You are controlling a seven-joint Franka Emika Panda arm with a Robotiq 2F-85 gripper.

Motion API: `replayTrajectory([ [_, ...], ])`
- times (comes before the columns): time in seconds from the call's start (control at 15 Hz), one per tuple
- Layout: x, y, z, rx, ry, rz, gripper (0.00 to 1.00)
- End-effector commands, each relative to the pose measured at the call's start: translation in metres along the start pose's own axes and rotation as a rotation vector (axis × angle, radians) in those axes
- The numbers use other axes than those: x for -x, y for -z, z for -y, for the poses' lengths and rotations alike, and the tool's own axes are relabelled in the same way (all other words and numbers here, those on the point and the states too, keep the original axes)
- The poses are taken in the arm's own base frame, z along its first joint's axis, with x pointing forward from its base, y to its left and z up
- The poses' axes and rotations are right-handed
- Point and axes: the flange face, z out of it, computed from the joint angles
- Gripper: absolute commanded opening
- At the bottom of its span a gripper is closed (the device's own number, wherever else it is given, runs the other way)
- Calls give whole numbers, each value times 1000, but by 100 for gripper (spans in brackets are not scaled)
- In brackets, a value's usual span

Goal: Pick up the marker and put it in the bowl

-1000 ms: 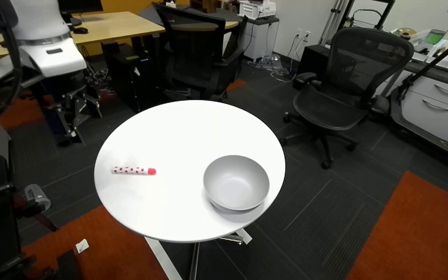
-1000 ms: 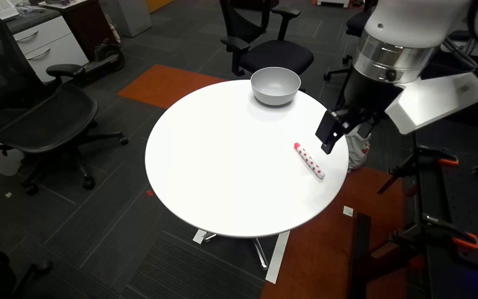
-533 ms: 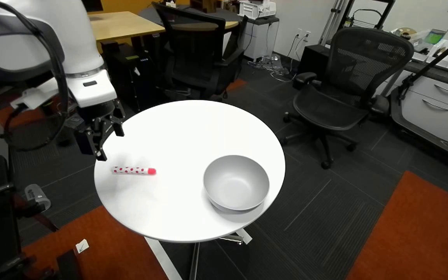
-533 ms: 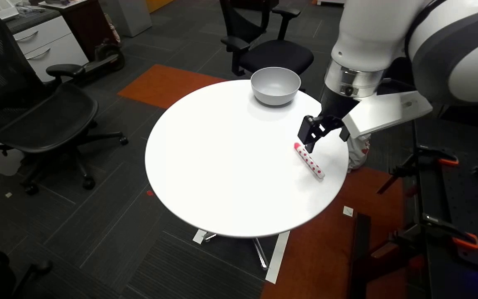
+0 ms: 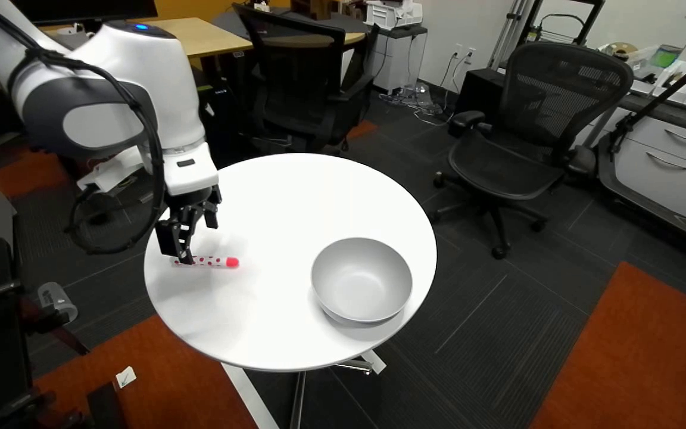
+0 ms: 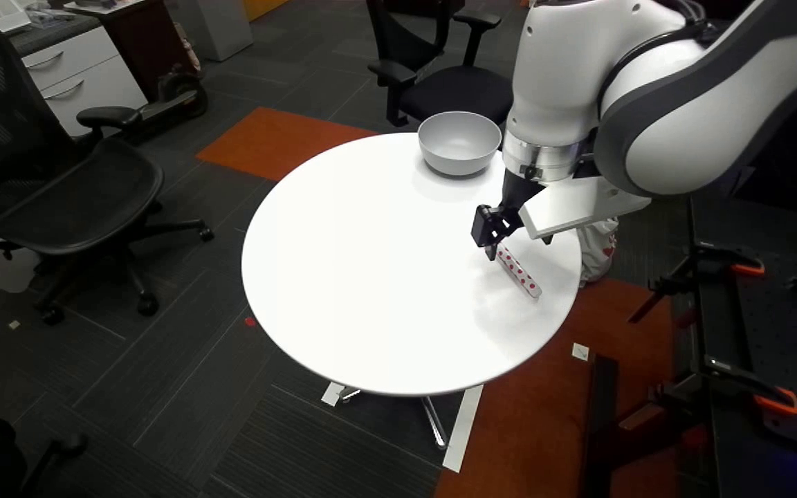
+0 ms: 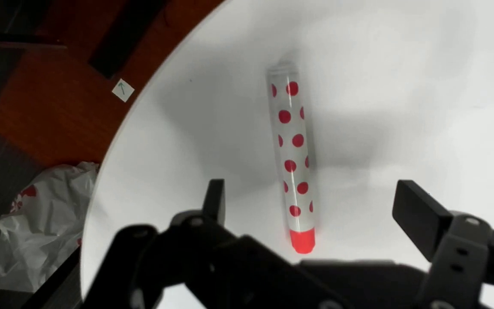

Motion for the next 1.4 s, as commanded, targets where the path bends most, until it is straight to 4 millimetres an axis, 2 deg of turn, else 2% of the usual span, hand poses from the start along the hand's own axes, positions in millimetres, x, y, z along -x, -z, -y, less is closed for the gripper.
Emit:
replayTrajectory([
  [0.0, -13, -16, 11, -5, -18, 8, 100],
  [0.33, -20, -30, 19, 0, -40, 21, 100],
  [0.4, -21, -32, 20, 1, -45, 22, 75],
  [0.47, -22, -33, 21, 0, -47, 23, 74],
  [0.53, -23, -34, 22, -1, -52, 24, 68],
  [1.0, -24, -33, 22, -11, -69, 26, 12],
  [1.13, -21, -23, 21, -21, -76, 31, 1],
  [1.2, -20, -12, 19, -30, -76, 21, 4],
  [1.33, -24, 12, 15, -45, -85, -3, 5],
])
